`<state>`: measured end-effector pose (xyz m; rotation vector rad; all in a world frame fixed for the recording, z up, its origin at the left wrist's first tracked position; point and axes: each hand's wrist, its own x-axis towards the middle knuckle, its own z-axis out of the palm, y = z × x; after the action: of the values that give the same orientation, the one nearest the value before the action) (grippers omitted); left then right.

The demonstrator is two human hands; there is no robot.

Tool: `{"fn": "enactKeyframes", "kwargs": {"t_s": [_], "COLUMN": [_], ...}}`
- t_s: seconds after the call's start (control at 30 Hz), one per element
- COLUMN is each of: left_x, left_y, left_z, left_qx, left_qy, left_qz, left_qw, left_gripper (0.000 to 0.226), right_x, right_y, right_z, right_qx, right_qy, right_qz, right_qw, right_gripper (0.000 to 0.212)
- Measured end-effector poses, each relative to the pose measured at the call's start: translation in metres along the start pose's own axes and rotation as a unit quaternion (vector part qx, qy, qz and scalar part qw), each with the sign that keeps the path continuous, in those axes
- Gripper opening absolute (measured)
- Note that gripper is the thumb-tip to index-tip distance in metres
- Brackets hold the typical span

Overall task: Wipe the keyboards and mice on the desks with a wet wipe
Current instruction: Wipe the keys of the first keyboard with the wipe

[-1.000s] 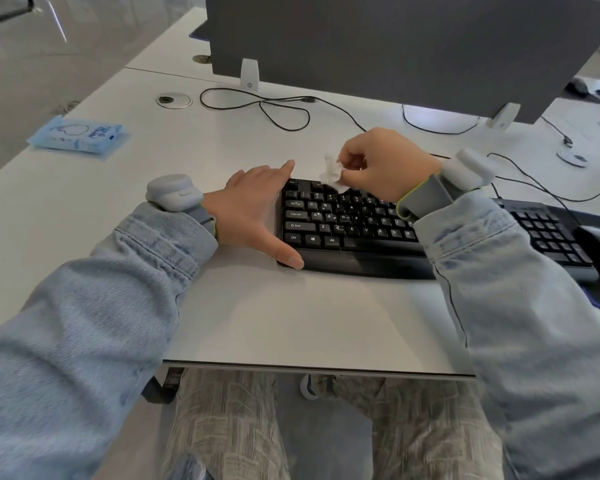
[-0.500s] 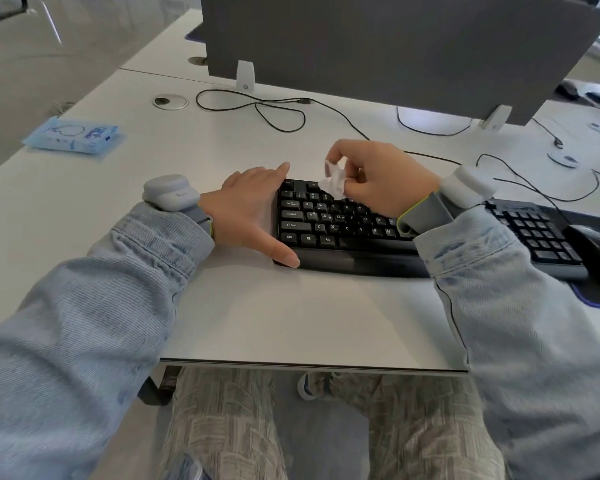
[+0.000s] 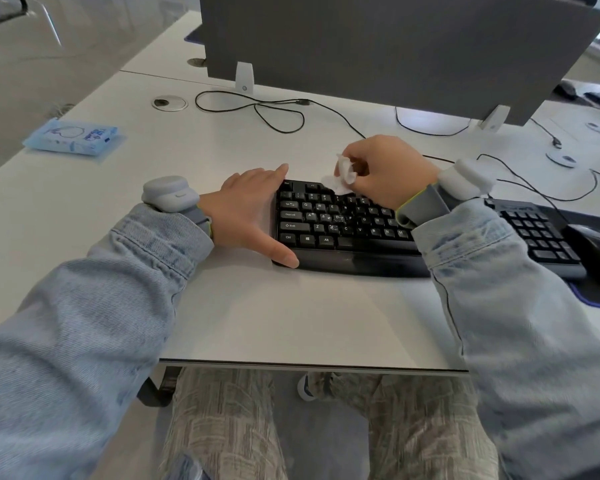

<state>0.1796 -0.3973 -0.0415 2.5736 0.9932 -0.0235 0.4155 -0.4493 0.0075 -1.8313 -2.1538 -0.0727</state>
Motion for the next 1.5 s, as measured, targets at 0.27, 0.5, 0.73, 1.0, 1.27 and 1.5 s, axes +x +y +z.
{"fn": "enactKeyframes", "kwargs": {"t_s": [0.27,0.5,0.73,1.0,1.27,1.5], "left_x": [0.002,0.000,0.000,0.004,0.004,0.003], "left_y": [-0.003,0.000,-0.001,-0.006,-0.005,-0.005], "left_z": [0.000,-0.001,0.000,0.002,0.002,0.001], "left_qx": [-0.021,-0.006,0.003,-0.011,-0.013,0.001], "left_qy": [0.029,-0.004,0.000,0.020,0.013,-0.010], "left_qz": [0.011,-0.011,-0.003,0.021,0.019,0.006], "left_qw": [0.999,1.000,1.000,1.000,1.000,1.000], "left_gripper": [0.134,0.161,0.164,0.149,0.154,0.171], "right_x": [0.023,0.001,-0.023,-0.002,0.003,-0.001], "right_y": [-0.054,-0.012,0.027,-0.047,-0.054,-0.042], "right_z": [0.027,0.010,-0.011,0.017,0.035,0.030], "right_qx": [-0.010,-0.089,-0.091,0.054,0.007,0.005], "right_qy": [-0.026,-0.065,-0.044,0.026,-0.033,-0.036], "right_qz": [-0.071,-0.023,0.040,-0.032,-0.015,-0.018], "right_qw": [0.997,0.994,0.994,0.998,0.999,0.999], "right_gripper": [0.026,0.020,0.026,0.013,0.012,0.006]}}
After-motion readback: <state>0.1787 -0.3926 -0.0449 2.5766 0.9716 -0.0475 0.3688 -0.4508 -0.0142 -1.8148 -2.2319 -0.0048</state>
